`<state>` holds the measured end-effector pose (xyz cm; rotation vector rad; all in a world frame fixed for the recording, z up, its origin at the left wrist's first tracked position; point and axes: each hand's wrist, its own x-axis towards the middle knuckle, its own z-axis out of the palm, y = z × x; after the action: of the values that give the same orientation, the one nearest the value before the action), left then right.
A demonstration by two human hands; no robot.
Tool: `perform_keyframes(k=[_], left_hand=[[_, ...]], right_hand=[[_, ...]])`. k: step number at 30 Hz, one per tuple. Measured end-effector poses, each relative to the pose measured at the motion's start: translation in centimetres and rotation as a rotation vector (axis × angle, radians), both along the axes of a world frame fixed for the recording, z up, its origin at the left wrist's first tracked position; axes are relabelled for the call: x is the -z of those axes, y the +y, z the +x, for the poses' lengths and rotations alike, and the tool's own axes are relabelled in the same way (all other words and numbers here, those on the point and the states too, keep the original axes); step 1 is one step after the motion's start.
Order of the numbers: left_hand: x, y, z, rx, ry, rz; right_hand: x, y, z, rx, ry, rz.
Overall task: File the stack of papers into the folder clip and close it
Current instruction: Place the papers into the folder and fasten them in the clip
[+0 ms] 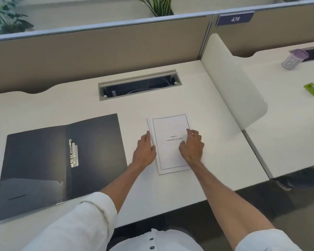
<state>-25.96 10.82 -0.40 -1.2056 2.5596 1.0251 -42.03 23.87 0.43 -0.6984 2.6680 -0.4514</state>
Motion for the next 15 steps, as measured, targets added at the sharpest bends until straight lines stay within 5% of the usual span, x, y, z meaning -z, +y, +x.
perform_keyframes(k=[15], left_hand=[[1.2, 1.5, -2.4, -0.045, -0.079, 0.038]], right_hand=[[0.9, 0.2, -4.3, 0.356, -0.287, -0.114]])
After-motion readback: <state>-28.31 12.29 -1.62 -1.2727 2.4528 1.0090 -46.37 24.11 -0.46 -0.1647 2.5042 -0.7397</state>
